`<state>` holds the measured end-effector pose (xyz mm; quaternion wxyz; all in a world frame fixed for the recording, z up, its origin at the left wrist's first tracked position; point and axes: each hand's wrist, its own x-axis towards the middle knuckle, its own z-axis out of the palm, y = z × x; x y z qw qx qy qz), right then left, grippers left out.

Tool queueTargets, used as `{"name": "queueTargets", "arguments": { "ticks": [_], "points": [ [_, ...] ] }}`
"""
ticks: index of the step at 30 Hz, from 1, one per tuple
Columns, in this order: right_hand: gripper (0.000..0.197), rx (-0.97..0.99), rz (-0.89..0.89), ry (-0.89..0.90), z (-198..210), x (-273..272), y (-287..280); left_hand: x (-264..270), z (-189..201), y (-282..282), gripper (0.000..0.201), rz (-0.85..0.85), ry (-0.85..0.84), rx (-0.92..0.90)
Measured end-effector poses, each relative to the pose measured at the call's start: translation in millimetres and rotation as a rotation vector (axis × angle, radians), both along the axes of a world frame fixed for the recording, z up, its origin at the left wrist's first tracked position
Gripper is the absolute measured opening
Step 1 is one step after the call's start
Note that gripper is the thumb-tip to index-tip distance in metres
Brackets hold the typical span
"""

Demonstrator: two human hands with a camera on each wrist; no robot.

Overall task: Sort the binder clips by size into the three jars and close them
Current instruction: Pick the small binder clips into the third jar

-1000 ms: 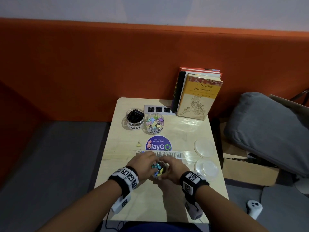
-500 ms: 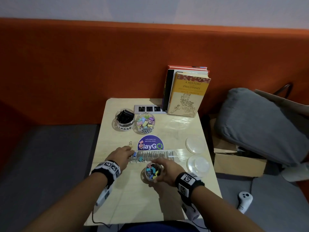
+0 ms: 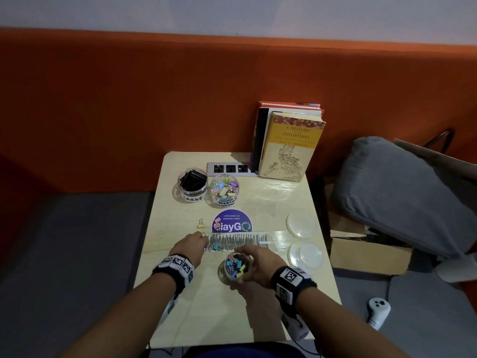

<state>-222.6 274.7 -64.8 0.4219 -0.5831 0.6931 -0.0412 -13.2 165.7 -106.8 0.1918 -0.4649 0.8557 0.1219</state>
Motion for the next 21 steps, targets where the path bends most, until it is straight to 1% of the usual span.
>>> {"name": "queueTargets", "arguments": {
  "ticks": [1,3,4,6,9,13,16,19,21],
  "points": [
    [0.078,0.001,-0.001,-0.001,0.7,0.0,0.0,-0.7,1.6,2.4,0.031,0.013,-0.019,-0.003],
    [0.078,0.001,0.000,-0.001,1.1,-0.2,-0.2,-0.8,5.8,7.3,0.029,0.063,-0.001,-0.002],
    [0.078,0.003,0.001,-0.001,0.9,-0.4,-0.7,-0.5,8.8,8.9,0.027,0.092,0.034,-0.005],
    [0.077,0.007,-0.002,-0.002,0.8,-0.1,-1.4,-1.2,16.9,11.8,0.025,0.130,0.157,-0.010],
    [0.078,-0.002,-0.019,-0.017,0.5,1.5,-5.0,-11.0,30.4,18.2,0.024,0.077,0.384,0.049],
    [0.077,-0.020,0.001,-0.017,1.3,5.0,-10.9,-32.8,45.8,30.9,0.021,-0.036,0.505,0.107],
    [0.069,-0.032,0.001,-0.009,-1.1,4.7,-11.0,-39.1,46.3,36.5,0.024,-0.085,0.514,0.139],
    [0.065,-0.041,0.003,-0.004,-2.1,3.9,-9.8,-38.6,42.2,40.8,0.036,-0.139,0.476,0.162],
    [0.064,-0.046,0.006,-0.005,-1.8,4.0,-9.2,-36.1,39.2,42.0,0.040,-0.135,0.468,0.154]
  ]
}}
